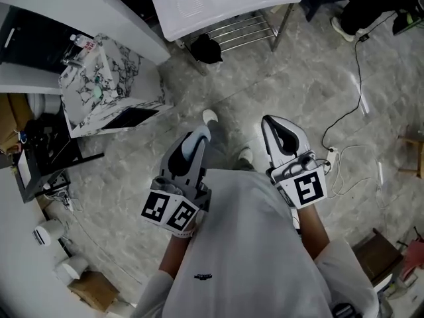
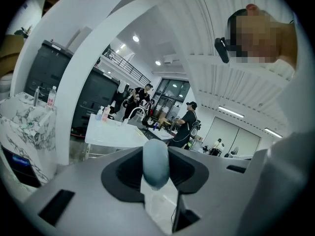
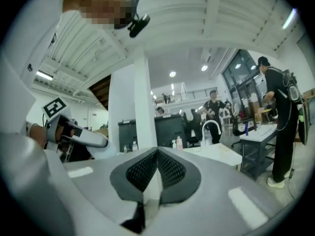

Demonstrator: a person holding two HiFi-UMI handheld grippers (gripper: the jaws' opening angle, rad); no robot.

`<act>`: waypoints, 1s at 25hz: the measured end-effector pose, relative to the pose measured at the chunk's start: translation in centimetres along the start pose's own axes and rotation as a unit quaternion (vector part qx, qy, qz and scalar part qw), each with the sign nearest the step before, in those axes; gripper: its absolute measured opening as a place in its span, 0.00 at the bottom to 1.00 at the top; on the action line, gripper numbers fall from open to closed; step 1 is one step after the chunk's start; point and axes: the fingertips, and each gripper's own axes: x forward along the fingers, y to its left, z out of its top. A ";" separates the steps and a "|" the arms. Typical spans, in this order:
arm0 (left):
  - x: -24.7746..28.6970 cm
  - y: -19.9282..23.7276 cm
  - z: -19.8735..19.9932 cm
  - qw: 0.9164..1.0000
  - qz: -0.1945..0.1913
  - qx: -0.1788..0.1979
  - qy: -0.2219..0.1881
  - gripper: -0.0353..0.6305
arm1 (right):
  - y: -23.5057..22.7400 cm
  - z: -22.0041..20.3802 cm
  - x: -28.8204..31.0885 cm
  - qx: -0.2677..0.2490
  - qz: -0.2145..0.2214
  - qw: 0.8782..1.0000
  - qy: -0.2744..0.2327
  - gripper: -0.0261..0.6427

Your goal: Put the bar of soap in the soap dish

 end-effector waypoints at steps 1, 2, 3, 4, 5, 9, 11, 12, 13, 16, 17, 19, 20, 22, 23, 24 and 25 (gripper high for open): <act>0.5 0.3 0.1 1.000 -0.004 -0.001 0.002 0.24 | -0.2 0.4 0.4 -0.006 -0.001 1.000 -0.017 0.06; 1.1 0.7 0.3 1.000 -0.008 -0.001 0.004 0.24 | -0.3 0.6 0.9 -0.015 0.000 1.000 -0.023 0.06; 1.8 1.2 0.5 1.000 -0.012 -0.002 0.005 0.24 | -0.4 0.6 1.4 -0.021 -0.001 1.000 -0.021 0.06; 2.4 1.6 0.8 1.000 -0.016 -0.003 0.005 0.24 | -0.7 0.5 1.9 -0.025 -0.006 1.000 -0.017 0.06; 3.1 2.1 1.1 1.000 -0.020 -0.004 0.003 0.24 | -1.0 0.6 2.4 -0.027 -0.011 0.999 -0.015 0.06; 5.8 4.3 3.6 0.999 -0.031 -0.008 -0.006 0.24 | -2.0 1.8 6.2 -0.036 -0.026 0.999 -0.020 0.06; 7.0 5.7 5.3 0.999 -0.033 -0.009 -0.009 0.24 | -2.1 2.4 8.5 -0.038 -0.025 0.999 -0.018 0.06; 7.5 6.5 6.1 0.999 -0.034 -0.010 -0.011 0.24 | -2.1 2.6 9.7 -0.039 -0.022 0.999 -0.015 0.06; 8.0 7.3 7.0 0.999 -0.034 -0.010 -0.014 0.24 | -2.1 2.9 10.9 -0.041 -0.017 0.999 -0.012 0.06; 9.1 9.8 9.6 0.999 -0.035 -0.011 -0.025 0.24 | -2.1 2.9 14.5 -0.048 -0.006 0.999 0.003 0.06; 9.4 10.8 10.5 0.999 -0.034 -0.012 -0.028 0.24 | -2.1 2.8 15.7 -0.047 -0.006 0.999 0.006 0.06; 9.7 12.8 12.0 0.999 -0.032 -0.013 -0.035 0.24 | -2.3 2.8 18.0 -0.043 -0.013 0.999 0.006 0.06; 9.8 13.8 12.7 0.999 -0.030 -0.015 -0.038 0.24 | -2.4 2.8 19.3 -0.041 -0.018 0.999 0.007 0.06; 10.1 15.8 14.0 0.998 -0.027 -0.019 -0.046 0.24 | -2.6 2.8 21.7 -0.033 -0.027 0.999 0.008 0.06; 10.2 16.8 14.6 0.998 -0.026 -0.021 -0.051 0.24 | -2.7 2.7 22.9 -0.030 -0.030 0.999 0.008 0.06; 10.3 17.9 15.1 0.998 -0.026 -0.022 -0.055 0.24 | -2.7 2.6 24.1 -0.027 -0.032 0.999 0.009 0.06; 10.4 18.9 15.7 0.998 -0.025 -0.023 -0.058 0.24 | -2.6 2.5 25.3 -0.027 -0.034 0.999 0.009 0.06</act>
